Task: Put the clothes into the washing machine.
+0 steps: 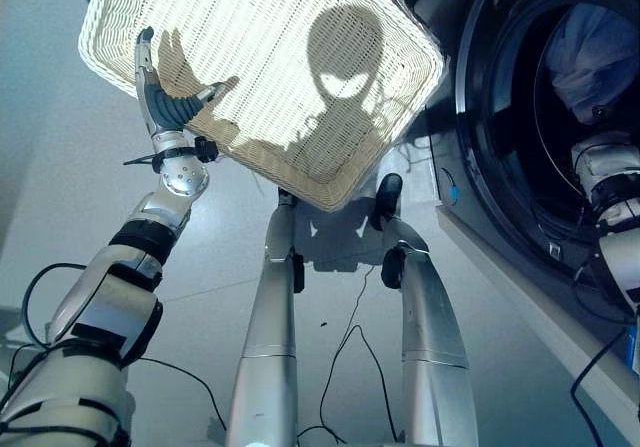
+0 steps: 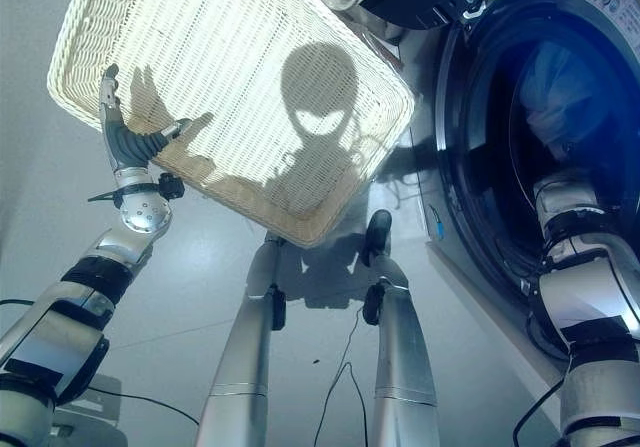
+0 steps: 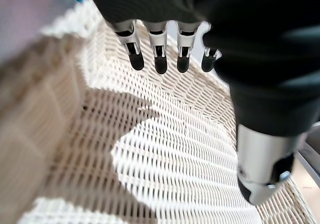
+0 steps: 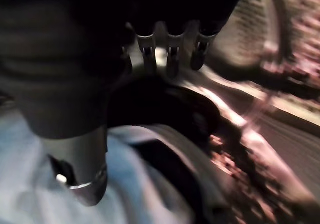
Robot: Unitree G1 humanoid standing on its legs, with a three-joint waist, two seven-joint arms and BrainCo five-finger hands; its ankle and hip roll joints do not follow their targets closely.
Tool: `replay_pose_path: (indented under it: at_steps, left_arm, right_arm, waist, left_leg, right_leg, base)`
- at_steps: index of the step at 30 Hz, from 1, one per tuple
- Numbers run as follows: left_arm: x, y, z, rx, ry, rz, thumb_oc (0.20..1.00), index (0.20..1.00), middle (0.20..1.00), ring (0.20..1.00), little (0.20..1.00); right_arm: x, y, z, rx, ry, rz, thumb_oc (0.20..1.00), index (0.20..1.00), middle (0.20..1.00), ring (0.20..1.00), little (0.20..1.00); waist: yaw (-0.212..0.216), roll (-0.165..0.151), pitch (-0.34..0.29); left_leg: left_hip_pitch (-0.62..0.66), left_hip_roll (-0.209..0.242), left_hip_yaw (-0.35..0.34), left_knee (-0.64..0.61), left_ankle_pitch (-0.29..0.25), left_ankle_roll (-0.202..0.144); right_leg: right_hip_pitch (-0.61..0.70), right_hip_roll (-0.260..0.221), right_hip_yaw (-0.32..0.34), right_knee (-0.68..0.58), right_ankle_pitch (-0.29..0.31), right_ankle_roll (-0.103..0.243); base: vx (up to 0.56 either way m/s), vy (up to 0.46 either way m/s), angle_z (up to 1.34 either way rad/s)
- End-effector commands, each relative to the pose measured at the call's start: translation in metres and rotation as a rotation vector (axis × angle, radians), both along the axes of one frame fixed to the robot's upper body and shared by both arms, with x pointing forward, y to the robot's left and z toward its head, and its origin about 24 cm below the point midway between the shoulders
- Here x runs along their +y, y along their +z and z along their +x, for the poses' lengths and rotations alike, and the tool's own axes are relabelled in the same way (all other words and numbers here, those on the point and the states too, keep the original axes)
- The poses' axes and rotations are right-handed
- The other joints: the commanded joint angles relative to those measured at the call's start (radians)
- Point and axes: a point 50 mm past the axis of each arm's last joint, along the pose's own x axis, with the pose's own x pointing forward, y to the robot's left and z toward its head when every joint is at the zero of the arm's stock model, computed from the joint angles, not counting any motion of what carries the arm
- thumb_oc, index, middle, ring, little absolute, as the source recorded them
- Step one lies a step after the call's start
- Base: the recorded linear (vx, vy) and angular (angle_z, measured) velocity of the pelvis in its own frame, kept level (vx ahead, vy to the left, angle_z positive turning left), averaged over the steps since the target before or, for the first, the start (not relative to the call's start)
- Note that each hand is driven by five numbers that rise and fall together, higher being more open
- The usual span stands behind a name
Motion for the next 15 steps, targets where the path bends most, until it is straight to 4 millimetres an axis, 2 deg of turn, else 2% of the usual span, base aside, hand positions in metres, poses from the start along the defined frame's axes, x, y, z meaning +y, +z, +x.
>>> replay_pose_path:
  at_steps: [1, 9, 10, 11, 15]
  left_arm:
    - [0.002, 0.013, -0.001, -0.074, 0.003, -0.074, 1.000, 1.000, 1.000, 1.000, 1.000]
    - [-0.004, 0.010, -0.001, -0.089, 0.010, -0.093, 1.000, 1.000, 1.000, 1.000, 1.000]
    - [-0.005, 0.008, -0.001, -0.092, 0.010, -0.096, 1.000, 1.000, 1.000, 1.000, 1.000]
    - [-0.009, 0.005, -0.001, -0.098, 0.010, -0.101, 1.000, 1.000, 1.000, 1.000, 1.000]
    - [-0.012, 0.004, 0.000, -0.105, 0.014, -0.108, 1.000, 1.000, 1.000, 1.000, 1.000]
  right_arm:
    - [-0.020, 0.030, -0.020, 0.019, -0.116, -0.236, 1.000, 1.000, 1.000, 1.000, 1.000]
    - [0.029, 0.017, 0.006, 0.003, 0.106, -0.435, 1.000, 1.000, 1.000, 1.000, 1.000]
    - [0.037, 0.011, 0.008, -0.004, 0.137, -0.460, 1.000, 1.000, 1.000, 1.000, 1.000]
    - [0.056, 0.002, 0.013, -0.039, 0.215, -0.484, 1.000, 1.000, 1.000, 1.000, 1.000]
    - [0.078, -0.010, 0.018, -0.059, 0.312, -0.499, 1.000, 1.000, 1.000, 1.000, 1.000]
  waist:
    - [0.018, 0.007, -0.025]
    - [-0.007, 0.000, -0.025]
    - [-0.010, 0.001, -0.025]
    - [-0.017, 0.001, -0.025]
    - [-0.025, 0.000, -0.025]
  left_leg:
    - [0.018, -0.028, 0.029, 0.157, -0.203, 0.002]
    - [0.019, -0.028, 0.046, 0.139, -0.202, 0.000]
    - [0.016, -0.028, 0.048, 0.139, -0.201, -0.001]
    - [0.012, -0.028, 0.053, 0.138, -0.201, -0.002]
    - [0.010, -0.027, 0.060, 0.135, -0.201, -0.005]
  right_leg:
    - [0.084, 0.059, -0.015, -0.184, 0.124, 0.103]
    - [0.073, 0.065, -0.006, -0.190, 0.114, 0.102]
    - [0.068, 0.067, -0.004, -0.188, 0.113, 0.102]
    - [0.060, 0.068, -0.001, -0.185, 0.109, 0.101]
    - [0.055, 0.071, 0.004, -0.186, 0.104, 0.100]
  base:
    - [0.00, 0.000, 0.00]
    - [-0.01, 0.014, 0.01]
    - [-0.01, 0.039, 0.01]
    - [-0.01, 0.036, 0.01]
    - [-0.01, 0.017, 0.00]
